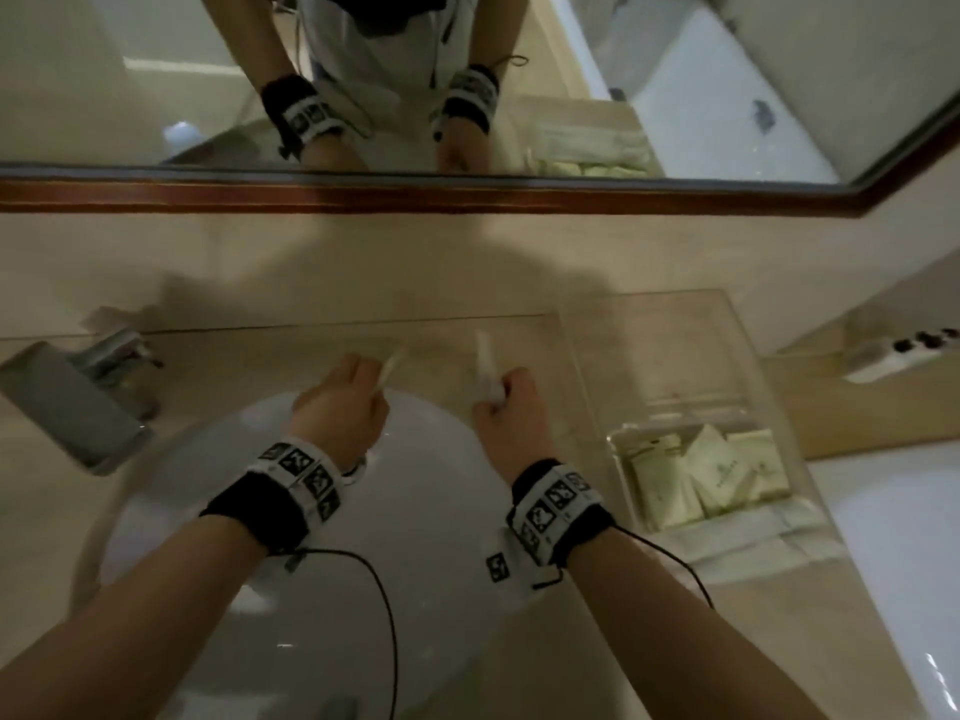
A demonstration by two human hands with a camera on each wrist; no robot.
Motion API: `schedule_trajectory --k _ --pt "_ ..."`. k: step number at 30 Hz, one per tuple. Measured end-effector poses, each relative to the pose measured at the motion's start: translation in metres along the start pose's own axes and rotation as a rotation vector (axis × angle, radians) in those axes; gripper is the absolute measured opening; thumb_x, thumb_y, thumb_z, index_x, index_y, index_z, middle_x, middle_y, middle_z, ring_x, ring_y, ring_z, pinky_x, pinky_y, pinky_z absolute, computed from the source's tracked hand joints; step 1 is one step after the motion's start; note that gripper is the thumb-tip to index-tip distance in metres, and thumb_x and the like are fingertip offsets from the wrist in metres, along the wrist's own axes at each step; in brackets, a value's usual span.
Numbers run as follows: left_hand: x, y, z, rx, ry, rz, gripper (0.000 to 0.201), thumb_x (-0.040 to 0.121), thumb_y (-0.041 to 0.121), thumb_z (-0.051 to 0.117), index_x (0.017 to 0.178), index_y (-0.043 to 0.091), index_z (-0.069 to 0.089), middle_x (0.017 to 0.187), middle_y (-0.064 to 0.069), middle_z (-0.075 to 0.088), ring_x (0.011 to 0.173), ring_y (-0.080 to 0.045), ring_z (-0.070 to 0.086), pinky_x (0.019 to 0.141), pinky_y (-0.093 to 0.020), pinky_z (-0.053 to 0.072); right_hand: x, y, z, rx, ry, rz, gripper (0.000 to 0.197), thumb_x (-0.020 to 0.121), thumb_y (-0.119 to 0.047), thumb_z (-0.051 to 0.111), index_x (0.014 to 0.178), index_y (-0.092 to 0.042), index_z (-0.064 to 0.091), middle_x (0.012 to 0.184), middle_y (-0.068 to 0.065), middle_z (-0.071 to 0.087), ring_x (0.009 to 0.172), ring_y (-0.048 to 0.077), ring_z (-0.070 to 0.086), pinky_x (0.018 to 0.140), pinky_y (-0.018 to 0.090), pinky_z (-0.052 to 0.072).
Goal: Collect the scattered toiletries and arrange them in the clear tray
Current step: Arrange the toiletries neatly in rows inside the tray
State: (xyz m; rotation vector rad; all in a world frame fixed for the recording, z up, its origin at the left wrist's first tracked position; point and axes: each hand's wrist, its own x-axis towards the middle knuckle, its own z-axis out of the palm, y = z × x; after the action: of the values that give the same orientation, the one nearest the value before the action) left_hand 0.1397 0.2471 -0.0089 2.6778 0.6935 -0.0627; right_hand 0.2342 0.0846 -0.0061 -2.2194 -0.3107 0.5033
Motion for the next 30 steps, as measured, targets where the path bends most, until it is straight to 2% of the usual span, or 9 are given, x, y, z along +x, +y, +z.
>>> schedule_trajectory --k 3,6,11,14,16,20,23,27,30 --pt "-0.014 0.060 0.006 -0.036 -0.042 0.219 0.026 0.085 0.014 0.055 0.110 0.006 0.054 0.108 -0.016 0.056 0.071 -0.036 0.062 0.056 -0.035 0.045 -0.012 0.009 -0.022 0.057 0.046 -0.026 0.017 0.082 -0.010 0.055 0.080 -0.012 0.038 0.074 0.003 0.042 0.061 0.015 0.038 0.049 0.021 0.031" --pt "-0.020 0.119 0.016 0.001 -0.064 0.345 0.030 0.084 0.016 0.054 0.111 0.006 0.055 0.106 -0.015 0.057 0.069 -0.035 0.061 0.052 -0.029 0.035 -0.020 0.027 -0.060 0.091 0.100 -0.048 0.025 0.083 -0.009 0.054 0.072 -0.020 0.034 0.068 -0.001 0.038 0.055 0.013 0.033 0.046 0.016 0.029" --pt "-0.028 0.212 0.040 0.038 -0.087 0.423 0.046 0.091 0.019 0.047 0.135 0.013 0.038 0.123 -0.011 0.044 0.084 -0.032 0.057 0.061 -0.032 0.040 -0.034 0.079 -0.145 0.099 0.256 -0.044 0.022 0.085 -0.010 0.055 0.078 -0.014 0.034 0.064 -0.001 0.034 0.053 0.016 0.030 0.043 0.016 0.029" --pt "-0.030 0.253 0.056 0.113 -0.063 0.586 0.054 0.071 0.008 0.068 0.122 0.020 0.055 0.105 -0.011 0.058 0.077 -0.029 0.059 0.058 -0.031 0.046 -0.038 0.119 -0.194 0.120 0.360 0.009 0.021 0.087 -0.014 0.054 0.080 -0.011 0.036 0.064 -0.001 0.036 0.055 0.017 0.034 0.044 0.015 0.033" --pt "-0.026 0.273 0.074 0.228 -0.094 0.648 0.059 0.065 0.006 0.072 0.118 0.027 0.056 0.104 -0.008 0.059 0.087 -0.028 0.059 0.070 -0.036 0.049 -0.040 0.142 -0.220 0.150 0.396 0.030 0.019 0.088 -0.014 0.054 0.080 -0.010 0.037 0.065 -0.001 0.035 0.057 0.016 0.033 0.045 0.010 0.035" --pt "-0.023 0.289 0.096 0.399 -0.280 0.615 0.061 0.081 0.018 0.065 0.131 0.043 0.042 0.140 -0.004 0.039 0.130 -0.028 0.037 0.105 -0.040 0.035 -0.045 0.178 -0.252 0.168 0.346 0.065 0.018 0.087 -0.009 0.053 0.081 -0.010 0.036 0.066 0.000 0.034 0.054 0.014 0.033 0.042 0.008 0.033" --pt "-0.027 0.291 0.094 0.555 -0.290 0.606 0.062 0.054 0.025 0.085 0.108 0.046 0.064 0.121 -0.007 0.064 0.110 -0.030 0.062 0.088 -0.038 0.053 -0.043 0.195 -0.262 0.205 0.336 0.082 0.026 0.084 -0.016 0.056 0.072 -0.023 0.035 0.067 0.000 0.039 0.058 0.016 0.039 0.053 0.019 0.039" --pt "-0.030 0.295 0.101 0.536 -0.349 0.544 0.051 0.094 0.023 0.045 0.138 0.044 0.032 0.149 -0.006 0.026 0.135 -0.026 0.030 0.101 -0.039 0.036 -0.033 0.207 -0.267 0.219 0.302 0.121 0.031 0.083 -0.018 0.057 0.068 -0.030 0.033 0.065 -0.004 0.039 0.060 0.017 0.041 0.056 0.033 0.040" --pt "-0.033 0.303 0.110 0.426 -0.325 0.509 0.040 0.095 0.038 0.039 0.135 0.041 0.039 0.143 -0.007 0.033 0.129 -0.026 0.035 0.092 -0.039 0.041 -0.025 0.206 -0.268 0.172 0.255 0.048 0.018 0.080 -0.014 0.056 0.077 -0.027 0.043 0.074 0.002 0.047 0.066 0.019 0.045 0.059 0.039 0.042"
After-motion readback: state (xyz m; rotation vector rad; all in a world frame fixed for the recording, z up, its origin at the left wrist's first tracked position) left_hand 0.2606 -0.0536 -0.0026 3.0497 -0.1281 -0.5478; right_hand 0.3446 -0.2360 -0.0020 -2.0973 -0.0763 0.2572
